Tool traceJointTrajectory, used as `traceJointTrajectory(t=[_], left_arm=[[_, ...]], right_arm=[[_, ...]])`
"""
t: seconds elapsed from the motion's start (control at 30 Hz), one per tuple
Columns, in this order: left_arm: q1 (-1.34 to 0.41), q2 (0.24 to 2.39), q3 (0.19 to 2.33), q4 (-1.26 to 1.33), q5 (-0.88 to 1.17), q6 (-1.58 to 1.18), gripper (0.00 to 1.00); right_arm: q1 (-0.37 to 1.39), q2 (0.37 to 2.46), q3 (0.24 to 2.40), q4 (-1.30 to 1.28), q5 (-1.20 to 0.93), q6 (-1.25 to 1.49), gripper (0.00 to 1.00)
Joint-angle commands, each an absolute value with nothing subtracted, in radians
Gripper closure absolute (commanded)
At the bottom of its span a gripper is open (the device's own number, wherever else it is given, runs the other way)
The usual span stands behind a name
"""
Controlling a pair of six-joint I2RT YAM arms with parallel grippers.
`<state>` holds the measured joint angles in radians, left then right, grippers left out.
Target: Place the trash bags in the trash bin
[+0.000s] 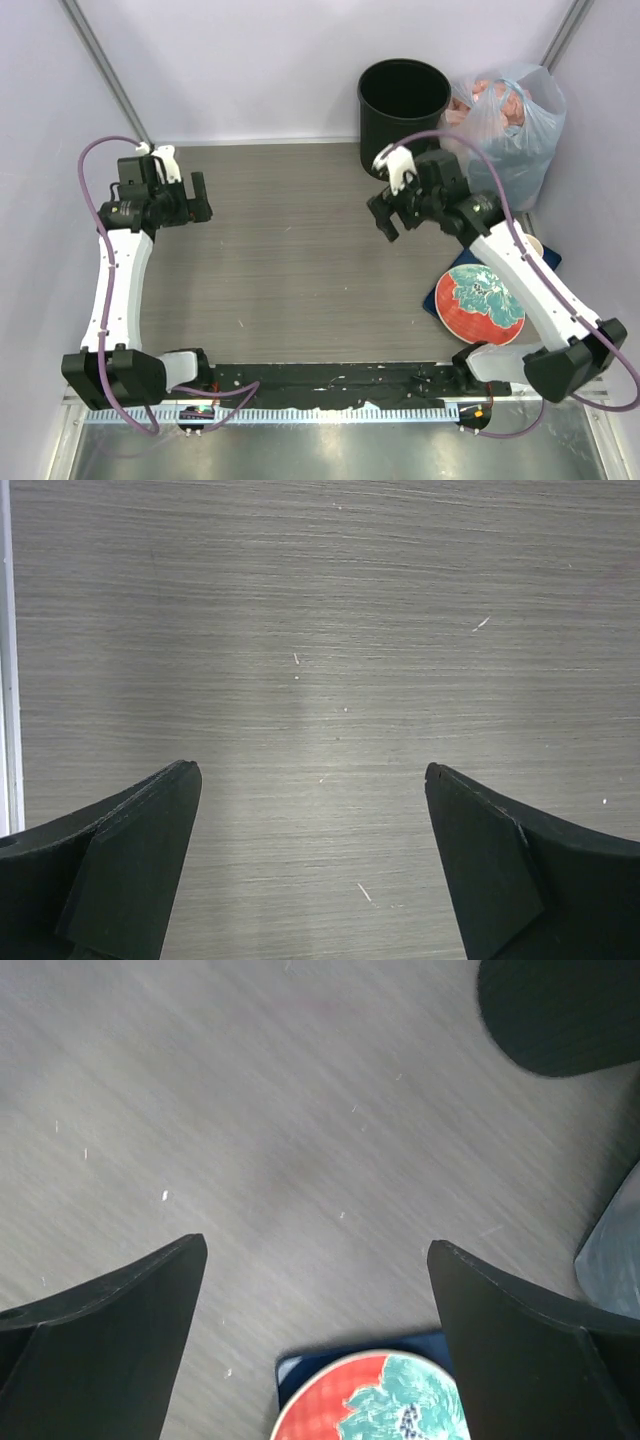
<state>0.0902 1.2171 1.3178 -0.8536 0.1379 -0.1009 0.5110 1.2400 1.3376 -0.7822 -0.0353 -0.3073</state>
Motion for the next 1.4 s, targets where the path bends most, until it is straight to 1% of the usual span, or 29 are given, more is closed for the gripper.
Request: traceJointTrajectory(t=[0.0, 0.03, 0.07, 0.1, 0.13, 0.17, 0.2, 0.23, 0.27, 0.3, 0.33, 0.37, 0.43, 0.53, 0.57, 0.63, 0.7, 0.77, 0.8, 0.97, 1.17, 1.37], left_arm=[[0.060, 1.252, 1.376, -0.801, 0.106, -0.086, 0.00], [0.055, 1.267, 1.384, -0.798, 0.112, -0.084, 0.00], [0.051, 1.273, 1.394, -0.786, 0.120, -0.083, 0.00], [0.043, 1.279, 1.399, -0.781, 0.135, -0.084, 0.00], [0.041, 1.293, 1.404, -0.775, 0.144, -0.086, 0.00], [0.037, 1.299, 1.408, -0.767, 0.156, -0.086, 0.00], [0.032, 1.305, 1.410, -0.764, 0.170, -0.089, 0.00], [0.031, 1.315, 1.411, -0.759, 0.181, -0.100, 0.00], [0.031, 1.316, 1.407, -0.750, 0.195, -0.106, 0.00], [0.028, 1.321, 1.402, -0.744, 0.204, -0.113, 0.00], [0.026, 1.321, 1.399, -0.738, 0.230, -0.126, 0.00], [0.025, 1.322, 1.388, -0.726, 0.236, -0.132, 0.00], [0.018, 1.321, 1.378, -0.712, 0.245, -0.141, 0.00], [0.015, 1.325, 1.358, -0.690, 0.253, -0.143, 0.00], [0.015, 1.330, 1.355, -0.687, 0.252, -0.140, 0.00], [0.015, 1.335, 1.348, -0.681, 0.247, -0.137, 0.00], [0.014, 1.341, 1.341, -0.677, 0.241, -0.130, 0.00], [0.014, 1.345, 1.339, -0.672, 0.230, -0.129, 0.00], [0.014, 1.350, 1.341, -0.670, 0.229, -0.126, 0.00], [0.014, 1.374, 1.347, -0.660, 0.232, -0.121, 0.00], [0.014, 1.422, 1.370, -0.658, 0.252, -0.126, 0.00], [0.014, 1.448, 1.387, -0.666, 0.258, -0.126, 0.00]], right_arm=[[0.347, 1.336, 1.564, -0.730, -0.133, -0.197, 0.00], [0.298, 1.365, 1.621, -0.733, -0.200, -0.171, 0.00], [0.185, 1.435, 1.747, -0.738, -0.227, -0.116, 0.01], [0.137, 1.468, 1.817, -0.747, -0.259, -0.089, 0.02], [0.083, 1.509, 1.964, -0.755, -0.309, -0.057, 0.02], [0.040, 1.576, 2.036, -0.764, -0.333, -0.005, 0.02], [-0.054, 1.618, 2.110, -0.781, -0.350, 0.027, 0.02], [-0.095, 1.650, 2.237, -0.787, -0.366, 0.052, 0.02], [-0.133, 1.714, 2.293, -0.785, -0.397, 0.105, 0.02], [-0.217, 1.744, 2.346, -0.781, -0.409, 0.130, 0.02], [-0.250, 1.770, 2.429, -0.772, -0.420, 0.153, 0.03], [-0.285, 1.796, 2.457, -0.758, -0.422, 0.179, 0.04], [-0.346, 1.841, 2.480, -0.694, -0.399, 0.219, 0.07], [-0.365, 1.887, 2.482, -0.618, -0.310, 0.209, 0.17], [-0.365, 1.899, 2.487, -0.600, -0.287, 0.200, 0.25], [-0.364, 1.945, 2.496, -0.583, -0.259, 0.175, 0.32], [-0.364, 1.979, 2.505, -0.580, -0.211, 0.132, 0.45], [-0.364, 2.025, 2.520, -0.589, -0.180, 0.089, 0.50], [-0.364, 2.037, 2.523, -0.592, -0.146, 0.071, 0.56], [-0.348, 2.095, 2.522, -0.646, -0.100, -0.063, 0.63], [-0.319, 2.146, 2.497, -0.684, -0.015, -0.173, 0.62], [-0.305, 2.201, 2.526, -0.661, -0.005, -0.195, 0.62]])
